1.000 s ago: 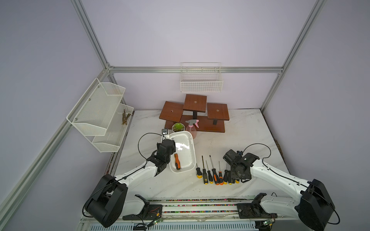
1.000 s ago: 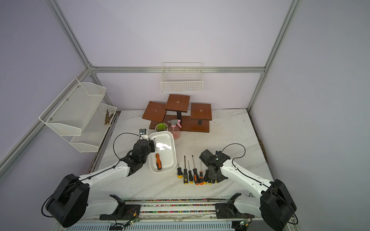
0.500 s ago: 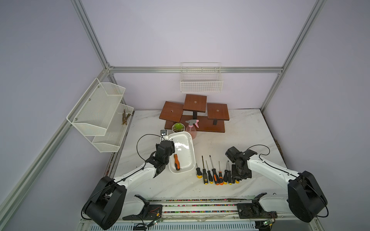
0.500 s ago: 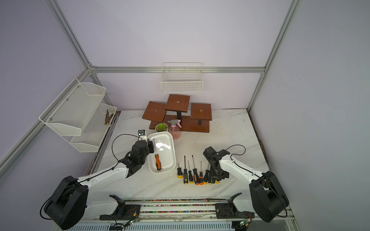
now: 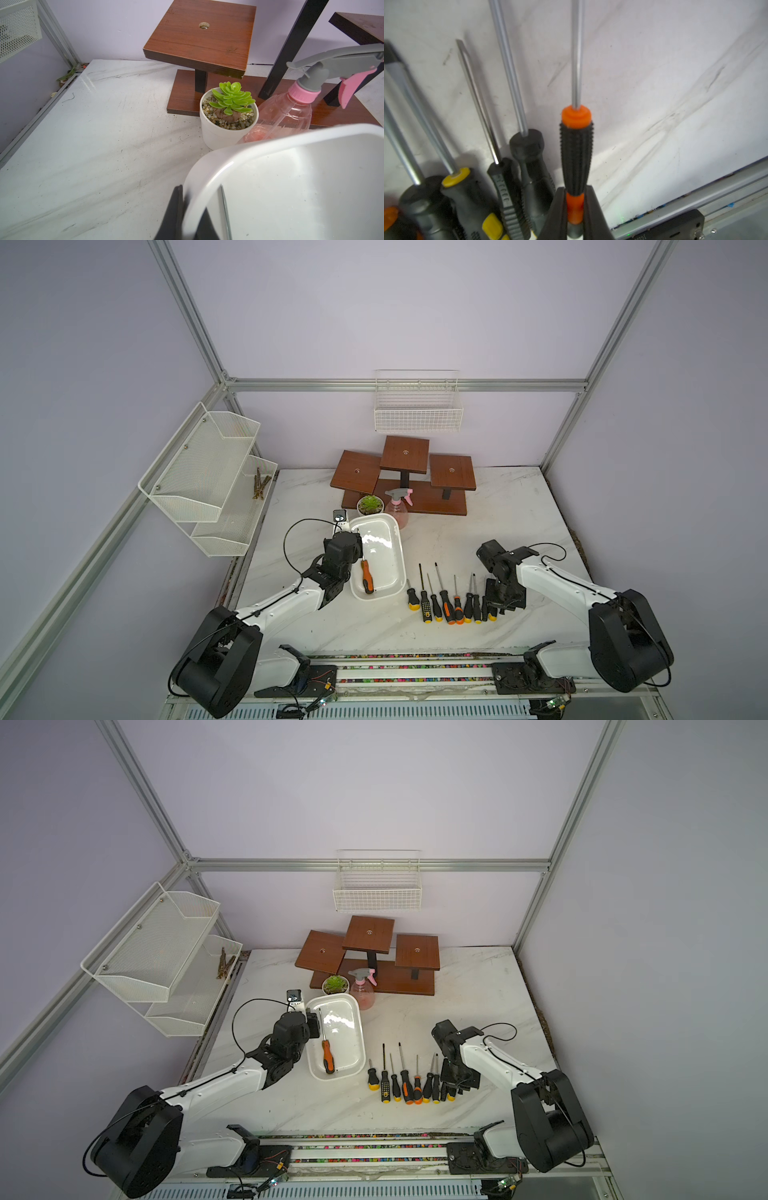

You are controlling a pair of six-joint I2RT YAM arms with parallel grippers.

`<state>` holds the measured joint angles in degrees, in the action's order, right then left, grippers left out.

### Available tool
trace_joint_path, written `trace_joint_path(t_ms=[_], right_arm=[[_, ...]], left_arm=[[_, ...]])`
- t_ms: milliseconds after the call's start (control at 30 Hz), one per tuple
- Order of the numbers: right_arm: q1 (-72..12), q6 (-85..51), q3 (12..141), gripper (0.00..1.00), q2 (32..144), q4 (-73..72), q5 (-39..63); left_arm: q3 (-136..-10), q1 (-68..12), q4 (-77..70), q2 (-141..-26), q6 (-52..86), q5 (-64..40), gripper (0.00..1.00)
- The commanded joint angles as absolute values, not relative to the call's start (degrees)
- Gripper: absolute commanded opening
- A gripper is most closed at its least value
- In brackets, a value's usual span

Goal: Take out the screwdriver from the storage box
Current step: Place the screwdriver at the center of the board.

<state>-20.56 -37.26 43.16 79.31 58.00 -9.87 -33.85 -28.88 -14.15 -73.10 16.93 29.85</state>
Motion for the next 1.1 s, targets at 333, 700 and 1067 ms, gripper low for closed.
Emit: trace_joint_path(t_ms=[333,700,1067], right_arm=[[-17.6,-35.2,43.1,0.11,82.1,56.5,-7.3],[-16.8,-34.8,43.6,0.28,82.0,56.6,-7.0],[-16.7,-35.9,43.8,0.28,77.1,57.7,-8.4]], left_arm=[[-32.7,-28.4,-17.1,-71.1,16.1,30.0,0.00],[-32.5,-28.4,-17.2,-71.0,16.1,30.4,0.00],[-32.6,-28.4,-17.1,-71.0,16.1,30.3,0.00]])
